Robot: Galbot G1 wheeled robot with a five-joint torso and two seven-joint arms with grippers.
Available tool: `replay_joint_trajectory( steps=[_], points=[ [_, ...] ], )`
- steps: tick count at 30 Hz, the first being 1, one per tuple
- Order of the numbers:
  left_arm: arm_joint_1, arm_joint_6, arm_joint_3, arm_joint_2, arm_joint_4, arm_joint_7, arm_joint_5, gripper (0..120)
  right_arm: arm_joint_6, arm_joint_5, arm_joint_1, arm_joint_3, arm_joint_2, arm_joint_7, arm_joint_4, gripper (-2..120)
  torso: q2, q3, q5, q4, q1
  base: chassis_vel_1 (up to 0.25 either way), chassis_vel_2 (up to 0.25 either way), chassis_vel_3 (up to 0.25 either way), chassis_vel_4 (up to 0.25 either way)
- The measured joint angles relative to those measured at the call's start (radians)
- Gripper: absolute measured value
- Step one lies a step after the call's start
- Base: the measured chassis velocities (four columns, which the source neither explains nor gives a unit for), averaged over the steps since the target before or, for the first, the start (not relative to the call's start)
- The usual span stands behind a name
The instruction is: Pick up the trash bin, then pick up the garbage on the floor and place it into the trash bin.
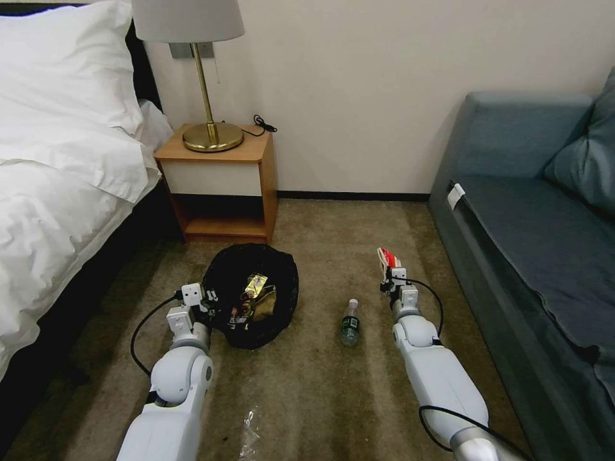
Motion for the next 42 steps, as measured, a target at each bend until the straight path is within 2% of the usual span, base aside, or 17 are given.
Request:
replay_joint_trajectory(
  steps=[4,9,15,18,32,42],
  points=[
    [-0.009,0.000,0.006,-0.001,0.009,0.000,0.000,2,-0.006,0.017,-0.019,-0.016,-0.005,0.000,0.051,0,0.000,0.000,0.0000,-0.0003,0.000,0.000,0.000,0.000,0.000],
    [-0.031,-0.001,0.017,-0.015,0.032,0.001,0.002,2,-0.053,0.039,-0.048,-0.053,-0.011,0.013,0.207,0,0.000,0.000,-0.0001,-0.0001,0.000,0.000,0.000,0.000,0.000],
    [-0.035,-0.003,0.020,-0.024,0.039,0.002,0.006,2,-0.077,0.048,-0.071,-0.089,-0.020,0.029,0.314,0,0.000,0.000,-0.0001,-0.0001,0.000,0.000,0.000,0.000,0.000],
    [-0.035,-0.004,0.020,-0.022,0.039,0.002,0.006,2,-0.102,0.055,-0.102,-0.132,-0.037,0.038,0.423,0,0.000,0.000,-0.0001,-0.0002,0.000,0.000,0.000,0.000,0.000],
    [-0.049,-0.004,0.017,-0.020,0.055,0.003,0.002,2,-0.142,0.044,-0.141,-0.206,-0.044,0.050,0.610,0,0.000,0.000,0.0000,-0.0001,0.000,0.000,0.000,0.000,0.000],
    [-0.061,0.001,0.030,-0.047,0.072,0.001,0.003,2,-0.182,0.042,-0.146,-0.298,-0.060,0.073,0.734,0,0.000,0.000,0.0000,-0.0001,0.000,0.000,0.000,0.000,0.000]
  ],
)
